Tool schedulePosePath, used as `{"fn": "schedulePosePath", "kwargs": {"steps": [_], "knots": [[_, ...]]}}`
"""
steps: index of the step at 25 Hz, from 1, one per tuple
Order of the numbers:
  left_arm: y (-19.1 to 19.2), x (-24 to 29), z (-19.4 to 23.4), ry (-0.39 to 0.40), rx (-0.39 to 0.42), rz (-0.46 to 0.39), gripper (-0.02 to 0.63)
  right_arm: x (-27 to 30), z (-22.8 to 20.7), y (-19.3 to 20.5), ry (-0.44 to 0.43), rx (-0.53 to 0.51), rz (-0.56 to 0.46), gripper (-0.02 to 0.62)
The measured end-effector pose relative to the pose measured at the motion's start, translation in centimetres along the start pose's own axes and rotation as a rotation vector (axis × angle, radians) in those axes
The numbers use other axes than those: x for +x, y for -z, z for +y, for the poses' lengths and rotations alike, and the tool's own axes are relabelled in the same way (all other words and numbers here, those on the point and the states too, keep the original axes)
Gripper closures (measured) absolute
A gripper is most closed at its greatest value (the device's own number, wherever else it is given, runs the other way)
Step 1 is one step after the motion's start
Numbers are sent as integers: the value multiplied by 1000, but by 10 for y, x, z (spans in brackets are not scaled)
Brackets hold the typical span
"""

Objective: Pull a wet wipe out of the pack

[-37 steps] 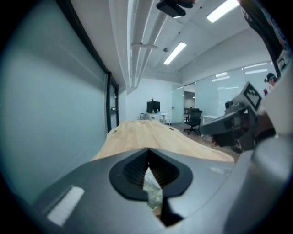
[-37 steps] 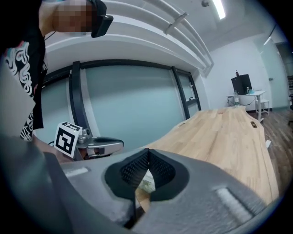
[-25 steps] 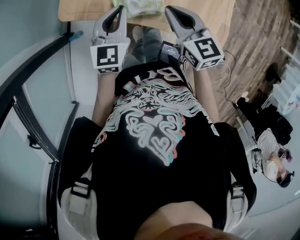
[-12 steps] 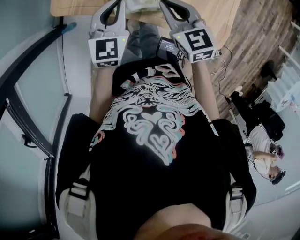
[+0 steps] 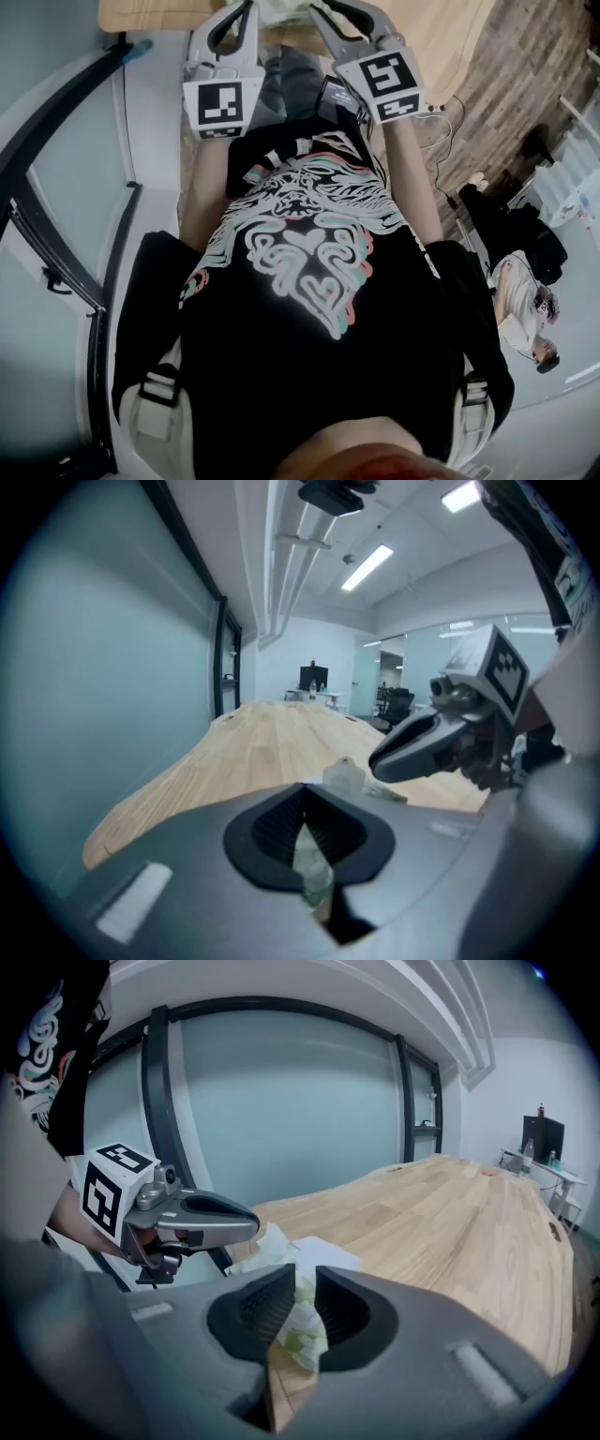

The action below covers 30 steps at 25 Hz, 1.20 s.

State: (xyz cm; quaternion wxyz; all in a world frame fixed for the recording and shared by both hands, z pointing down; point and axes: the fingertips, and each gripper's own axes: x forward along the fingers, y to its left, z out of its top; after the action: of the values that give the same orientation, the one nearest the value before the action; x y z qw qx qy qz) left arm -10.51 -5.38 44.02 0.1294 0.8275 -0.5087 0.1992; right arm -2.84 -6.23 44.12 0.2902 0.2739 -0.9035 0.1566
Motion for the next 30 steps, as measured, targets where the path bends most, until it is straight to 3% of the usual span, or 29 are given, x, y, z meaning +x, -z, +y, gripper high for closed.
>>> {"fn": "schedulePosePath", "kwargs": {"steps": [14, 30], "knots": [[13, 9, 1, 8, -2, 35, 620, 33, 8, 7, -18, -76, 102, 528], [19, 12, 5, 10, -23, 53, 620, 42, 10, 11, -85, 5, 217, 537]]}}
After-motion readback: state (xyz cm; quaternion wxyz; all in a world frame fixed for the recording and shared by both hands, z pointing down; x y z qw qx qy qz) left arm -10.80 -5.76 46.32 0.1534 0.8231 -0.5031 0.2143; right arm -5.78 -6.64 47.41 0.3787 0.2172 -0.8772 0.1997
